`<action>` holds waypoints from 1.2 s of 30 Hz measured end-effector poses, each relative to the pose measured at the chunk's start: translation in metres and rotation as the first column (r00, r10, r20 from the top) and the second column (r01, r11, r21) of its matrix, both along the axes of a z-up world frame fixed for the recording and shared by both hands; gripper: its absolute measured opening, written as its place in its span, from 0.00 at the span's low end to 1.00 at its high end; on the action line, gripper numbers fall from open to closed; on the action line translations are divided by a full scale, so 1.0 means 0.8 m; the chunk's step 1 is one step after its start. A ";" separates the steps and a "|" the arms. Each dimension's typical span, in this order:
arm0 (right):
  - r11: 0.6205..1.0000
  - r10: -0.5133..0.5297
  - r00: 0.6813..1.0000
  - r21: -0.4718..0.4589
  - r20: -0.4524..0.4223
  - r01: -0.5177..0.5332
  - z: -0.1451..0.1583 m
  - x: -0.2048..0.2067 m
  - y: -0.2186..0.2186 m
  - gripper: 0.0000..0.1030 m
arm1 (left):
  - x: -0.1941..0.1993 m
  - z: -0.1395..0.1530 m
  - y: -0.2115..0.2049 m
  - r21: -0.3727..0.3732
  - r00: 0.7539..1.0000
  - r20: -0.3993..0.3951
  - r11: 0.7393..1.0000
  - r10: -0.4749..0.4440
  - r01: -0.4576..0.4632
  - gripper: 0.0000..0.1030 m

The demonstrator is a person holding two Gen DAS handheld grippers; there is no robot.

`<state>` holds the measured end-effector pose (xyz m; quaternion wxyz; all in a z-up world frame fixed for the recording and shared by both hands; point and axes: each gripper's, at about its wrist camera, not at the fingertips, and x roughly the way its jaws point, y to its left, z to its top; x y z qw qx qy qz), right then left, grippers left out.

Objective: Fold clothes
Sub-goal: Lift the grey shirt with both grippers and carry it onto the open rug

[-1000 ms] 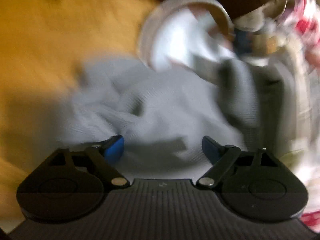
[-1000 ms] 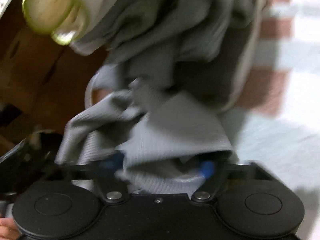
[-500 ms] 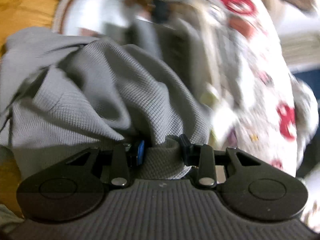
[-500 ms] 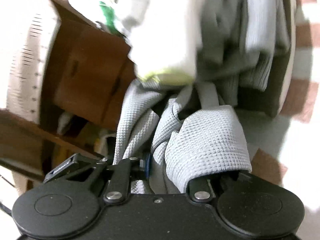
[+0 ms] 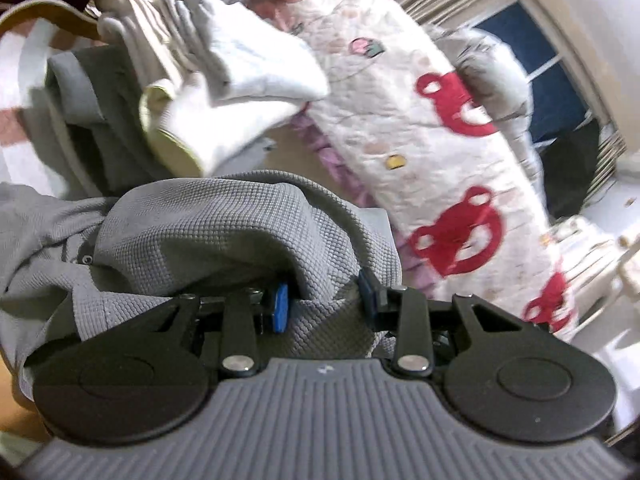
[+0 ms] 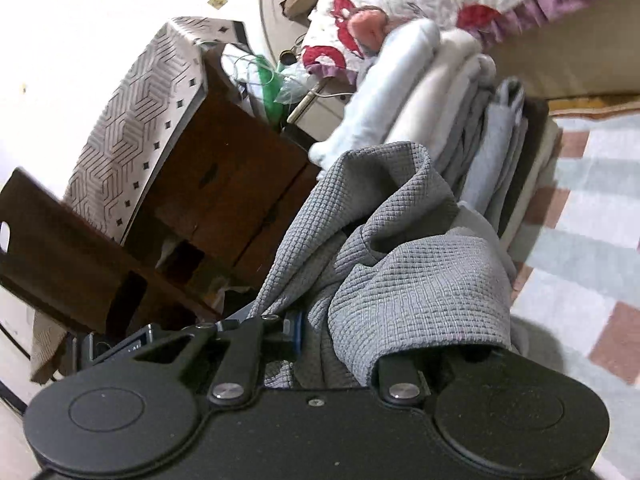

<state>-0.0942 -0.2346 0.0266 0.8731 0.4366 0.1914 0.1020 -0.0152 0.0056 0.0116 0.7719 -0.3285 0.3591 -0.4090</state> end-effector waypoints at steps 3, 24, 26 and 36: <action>0.999 0.048 0.998 -0.017 -0.035 -0.049 0.039 -0.012 0.002 0.22 | -0.026 0.025 0.004 -0.020 1.000 -0.008 1.000 0.009 -0.009 0.33; 0.957 0.035 0.958 -0.267 -0.286 -0.115 0.268 -0.044 -0.065 0.21 | -0.033 0.258 -0.091 -0.019 0.958 0.265 0.993 -0.107 0.116 0.31; 0.945 0.027 0.952 -0.302 -0.306 -0.123 0.279 -0.046 -0.070 0.21 | -0.019 0.240 -0.109 -0.004 0.950 0.265 0.985 -0.165 0.172 0.31; 0.948 -0.257 0.857 -0.290 -0.446 0.133 0.066 -0.079 -0.212 0.14 | 0.069 0.050 -0.244 0.410 0.905 0.294 0.896 -0.308 0.172 0.35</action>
